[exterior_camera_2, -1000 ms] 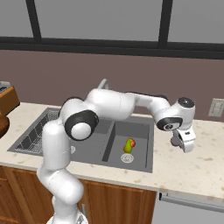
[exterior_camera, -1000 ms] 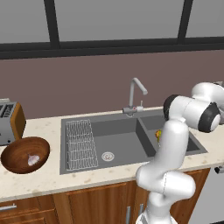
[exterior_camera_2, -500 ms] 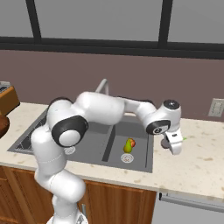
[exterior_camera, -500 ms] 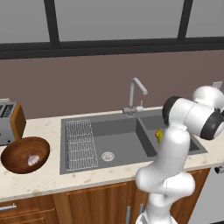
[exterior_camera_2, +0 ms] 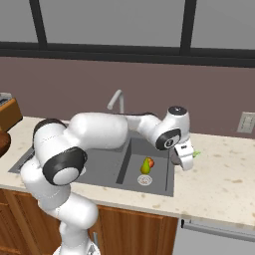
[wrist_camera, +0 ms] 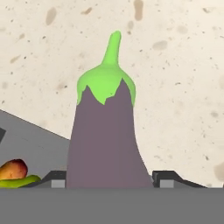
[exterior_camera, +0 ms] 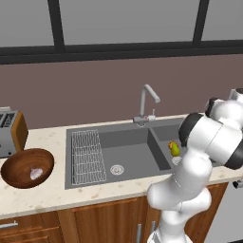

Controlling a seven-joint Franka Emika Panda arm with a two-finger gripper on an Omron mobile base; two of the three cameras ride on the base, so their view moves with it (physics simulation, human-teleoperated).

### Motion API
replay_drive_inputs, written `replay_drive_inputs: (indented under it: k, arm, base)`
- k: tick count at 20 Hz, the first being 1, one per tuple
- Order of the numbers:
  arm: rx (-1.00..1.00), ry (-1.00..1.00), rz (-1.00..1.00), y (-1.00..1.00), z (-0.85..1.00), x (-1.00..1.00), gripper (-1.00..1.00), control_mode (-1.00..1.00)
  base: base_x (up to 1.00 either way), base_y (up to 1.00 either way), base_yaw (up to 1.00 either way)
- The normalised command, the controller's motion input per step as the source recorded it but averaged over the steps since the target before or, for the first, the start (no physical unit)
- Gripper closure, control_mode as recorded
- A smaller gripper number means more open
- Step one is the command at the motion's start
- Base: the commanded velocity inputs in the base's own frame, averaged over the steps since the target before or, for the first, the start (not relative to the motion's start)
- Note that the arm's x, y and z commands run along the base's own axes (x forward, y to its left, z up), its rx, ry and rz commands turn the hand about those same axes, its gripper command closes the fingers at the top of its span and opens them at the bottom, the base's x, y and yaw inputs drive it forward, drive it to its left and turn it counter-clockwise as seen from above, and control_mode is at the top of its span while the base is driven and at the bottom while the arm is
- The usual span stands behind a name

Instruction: There is a mixed pile of frozen fruits and vegetables on the counter. Locate all the frozen vegetables and place the items in a bowl on the counter. Take all the frozen fruits and defrost them in a running sink.

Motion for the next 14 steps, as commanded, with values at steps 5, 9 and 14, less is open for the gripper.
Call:
replay_drive_inputs:
  k: [5,9,14]
  arm:
    - [0.0,0.1,0.01,0.3,0.3,0.0,1.0,-1.0]
    - [0.05,0.02,0.0,0.29,0.12,-0.11,1.0,-1.0]
    - [0.04,0.04,0.0,0.37,0.15,-0.02,1.0,-1.0]
  base:
    - [0.0,0.0,0.0]
    - [0.0,0.0,0.0]
    - [0.0,0.0,0.0]
